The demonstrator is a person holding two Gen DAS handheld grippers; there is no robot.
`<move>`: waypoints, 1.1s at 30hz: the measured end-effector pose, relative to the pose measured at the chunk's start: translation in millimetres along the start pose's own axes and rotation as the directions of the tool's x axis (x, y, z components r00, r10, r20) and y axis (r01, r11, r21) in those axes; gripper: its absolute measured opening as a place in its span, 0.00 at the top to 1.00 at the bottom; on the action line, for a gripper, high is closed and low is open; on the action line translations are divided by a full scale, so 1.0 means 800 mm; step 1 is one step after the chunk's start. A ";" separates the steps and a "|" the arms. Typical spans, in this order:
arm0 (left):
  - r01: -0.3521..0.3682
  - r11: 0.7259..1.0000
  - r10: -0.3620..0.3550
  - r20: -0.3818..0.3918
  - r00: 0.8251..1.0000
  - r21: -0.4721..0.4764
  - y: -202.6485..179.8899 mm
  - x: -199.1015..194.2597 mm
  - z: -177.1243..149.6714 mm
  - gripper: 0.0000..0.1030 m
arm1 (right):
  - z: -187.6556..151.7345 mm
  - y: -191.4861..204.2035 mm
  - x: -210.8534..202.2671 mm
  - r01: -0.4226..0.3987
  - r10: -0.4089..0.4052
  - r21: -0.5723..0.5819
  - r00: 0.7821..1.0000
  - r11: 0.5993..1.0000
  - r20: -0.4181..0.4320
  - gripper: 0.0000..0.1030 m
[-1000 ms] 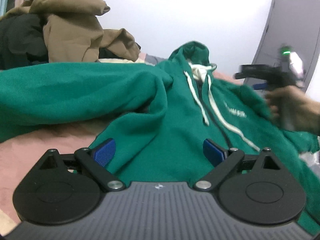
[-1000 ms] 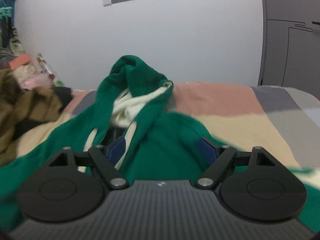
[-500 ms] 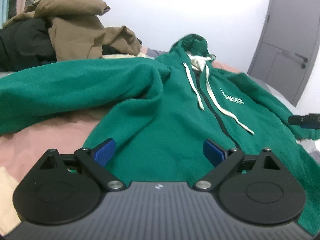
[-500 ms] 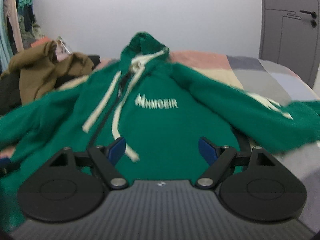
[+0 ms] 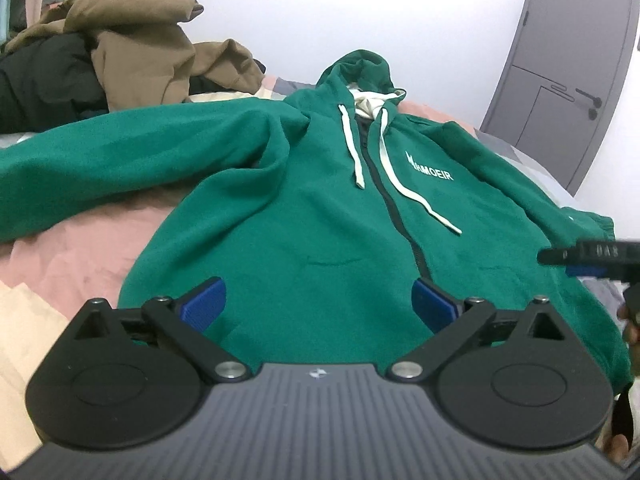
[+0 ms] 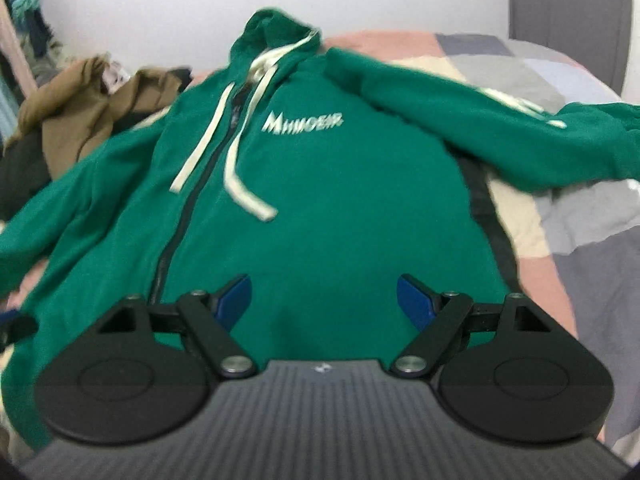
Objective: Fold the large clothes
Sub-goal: 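Release the hood and move the right tool to a sleeve cuff, then grasp the sleeve cuff with the right tool and lift it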
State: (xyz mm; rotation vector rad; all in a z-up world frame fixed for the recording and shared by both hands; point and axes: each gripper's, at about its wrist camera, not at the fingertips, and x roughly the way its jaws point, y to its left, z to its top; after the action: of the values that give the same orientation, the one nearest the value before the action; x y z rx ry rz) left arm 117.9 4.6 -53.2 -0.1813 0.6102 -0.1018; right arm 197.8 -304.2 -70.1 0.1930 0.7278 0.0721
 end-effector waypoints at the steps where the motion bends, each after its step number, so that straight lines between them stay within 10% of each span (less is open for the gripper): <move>1: -0.005 1.000 0.005 0.001 1.000 0.008 -0.004 -0.002 0.000 0.02 | 0.004 -0.008 0.001 0.014 -0.014 0.018 1.000 1.000 0.008 0.21; 20: -0.004 0.998 0.007 -0.040 0.999 0.067 -0.024 0.036 -0.006 0.00 | 0.051 -0.253 0.076 0.097 -0.169 0.435 0.977 0.895 0.131 0.21; 27: -0.009 0.999 0.010 -0.028 1.000 0.051 -0.018 0.056 -0.006 0.00 | 0.048 -0.358 0.095 -0.035 -0.217 0.649 0.928 0.760 0.304 0.22; 33: -0.017 1.000 0.017 -0.016 1.000 0.004 -0.009 0.075 -0.001 0.00 | 0.079 -0.406 0.115 -0.049 -0.288 0.673 0.879 0.738 0.379 0.31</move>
State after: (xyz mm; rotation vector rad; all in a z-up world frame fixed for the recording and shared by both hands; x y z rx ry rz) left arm 165.9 -11.8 -86.0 -0.1713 0.6271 -0.0886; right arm 308.0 -619.4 -149.4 0.8315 0.2479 -0.3710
